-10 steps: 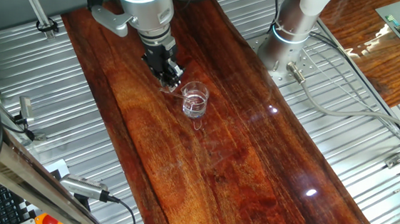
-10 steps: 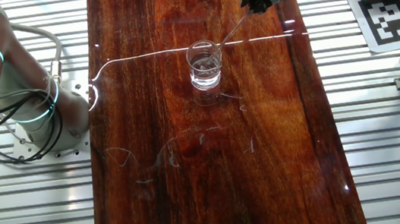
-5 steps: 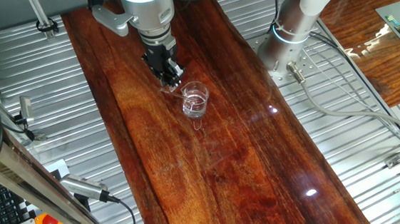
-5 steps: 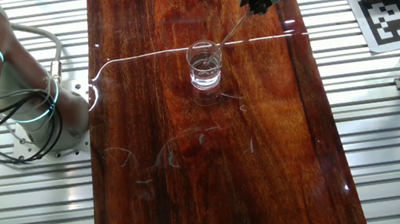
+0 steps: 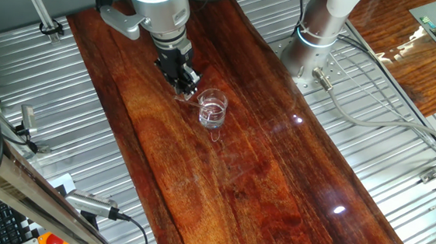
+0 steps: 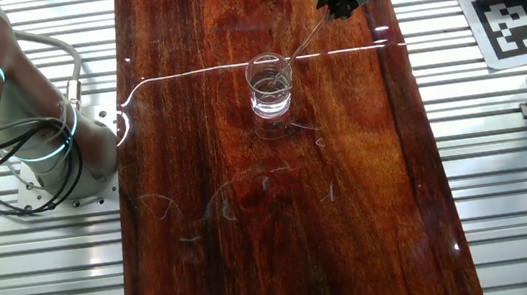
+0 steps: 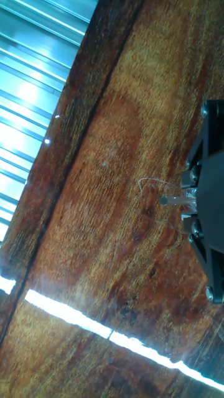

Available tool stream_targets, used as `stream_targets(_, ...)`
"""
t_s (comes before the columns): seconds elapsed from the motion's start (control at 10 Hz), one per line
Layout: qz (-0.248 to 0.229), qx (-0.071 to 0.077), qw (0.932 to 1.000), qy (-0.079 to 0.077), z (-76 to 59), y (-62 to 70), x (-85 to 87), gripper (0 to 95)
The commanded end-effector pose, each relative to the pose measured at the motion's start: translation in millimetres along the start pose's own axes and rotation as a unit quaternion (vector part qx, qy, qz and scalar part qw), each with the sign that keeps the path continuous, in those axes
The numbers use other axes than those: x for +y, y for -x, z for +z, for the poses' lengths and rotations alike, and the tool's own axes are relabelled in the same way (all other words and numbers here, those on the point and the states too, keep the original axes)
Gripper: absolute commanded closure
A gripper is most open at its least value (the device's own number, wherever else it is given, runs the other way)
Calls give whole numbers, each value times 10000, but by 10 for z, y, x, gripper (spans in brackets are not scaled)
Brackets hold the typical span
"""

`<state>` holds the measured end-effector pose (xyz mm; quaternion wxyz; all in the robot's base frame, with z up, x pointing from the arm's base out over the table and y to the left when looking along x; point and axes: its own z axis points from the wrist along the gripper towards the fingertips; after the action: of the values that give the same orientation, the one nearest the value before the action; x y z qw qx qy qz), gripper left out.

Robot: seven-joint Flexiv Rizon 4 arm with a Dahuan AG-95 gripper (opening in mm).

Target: Stir the beaker with a glass rod

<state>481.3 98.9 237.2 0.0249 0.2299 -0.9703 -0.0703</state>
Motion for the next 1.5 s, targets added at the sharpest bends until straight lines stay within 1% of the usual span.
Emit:
stream_targets(0.1,-1,0,10000,2,-1,1,-1,760)
stream_targets(0.9,-1,0,10000,2,-1,1,-1,760)
stream_targets(1.0,-38,30,10000,42,-117,-121,-62,760)
stream_targets(1.3,-49,75,10000,18,-122,-127,-66,760)
stream_targets(1.5,-146,92,9998,-23,-97,-139,-120,760)
